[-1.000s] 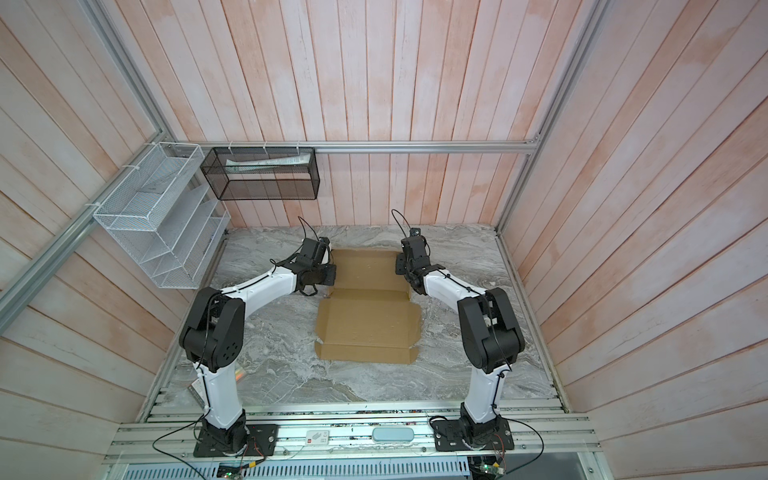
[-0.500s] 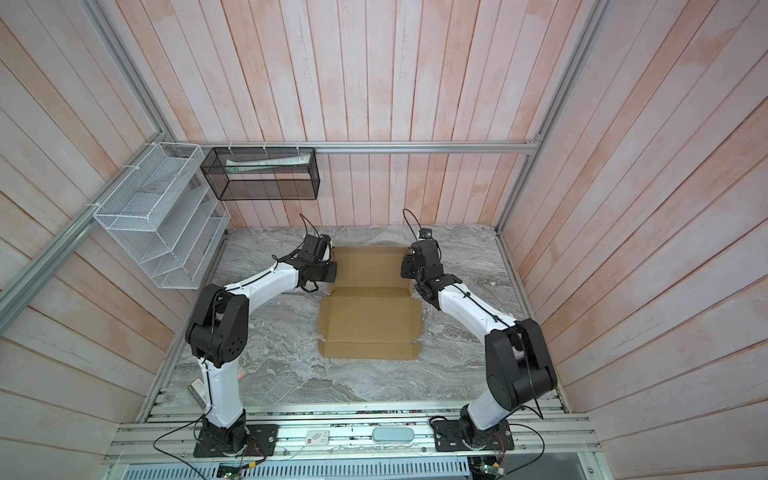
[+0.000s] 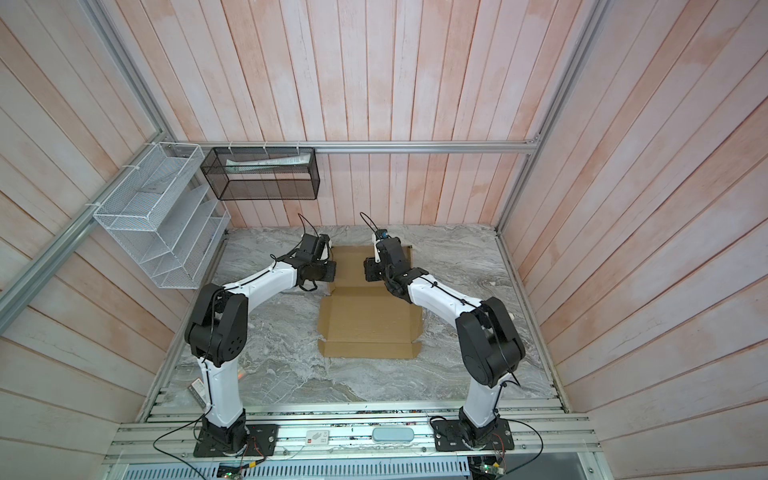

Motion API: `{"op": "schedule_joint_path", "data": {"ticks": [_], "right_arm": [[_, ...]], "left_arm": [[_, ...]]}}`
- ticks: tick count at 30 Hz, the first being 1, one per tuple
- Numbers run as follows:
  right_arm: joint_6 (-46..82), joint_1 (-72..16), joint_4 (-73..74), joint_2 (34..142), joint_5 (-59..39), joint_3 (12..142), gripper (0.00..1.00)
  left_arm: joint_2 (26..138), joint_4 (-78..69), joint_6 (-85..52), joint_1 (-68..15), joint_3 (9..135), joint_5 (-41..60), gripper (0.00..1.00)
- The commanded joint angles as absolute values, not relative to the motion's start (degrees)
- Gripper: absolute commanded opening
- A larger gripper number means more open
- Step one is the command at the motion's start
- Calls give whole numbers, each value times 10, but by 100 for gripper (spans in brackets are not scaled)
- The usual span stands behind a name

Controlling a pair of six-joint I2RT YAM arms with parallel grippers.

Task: Fold the paper box

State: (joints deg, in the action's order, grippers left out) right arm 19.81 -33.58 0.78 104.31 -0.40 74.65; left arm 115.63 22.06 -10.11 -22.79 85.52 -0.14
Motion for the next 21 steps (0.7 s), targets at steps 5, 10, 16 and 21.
{"op": "schedule_joint_path", "data": {"ticks": [5,10,16,21], "right_arm": [[211,-338,-6,1107,-32,821,42],[210,-338,-20,1153,-31,868,42],[221,-337,-13,1186,-32,886,42],[224,-333,-17,1205,-31,901,42]], "left_arm": [[1200,366,-89,-218,813,25,0],[1193,375,-84,-218,809,24,0],[1191,376,-81,-217,805,25,0],[1190,374,-83,-217,807,17,0]]}}
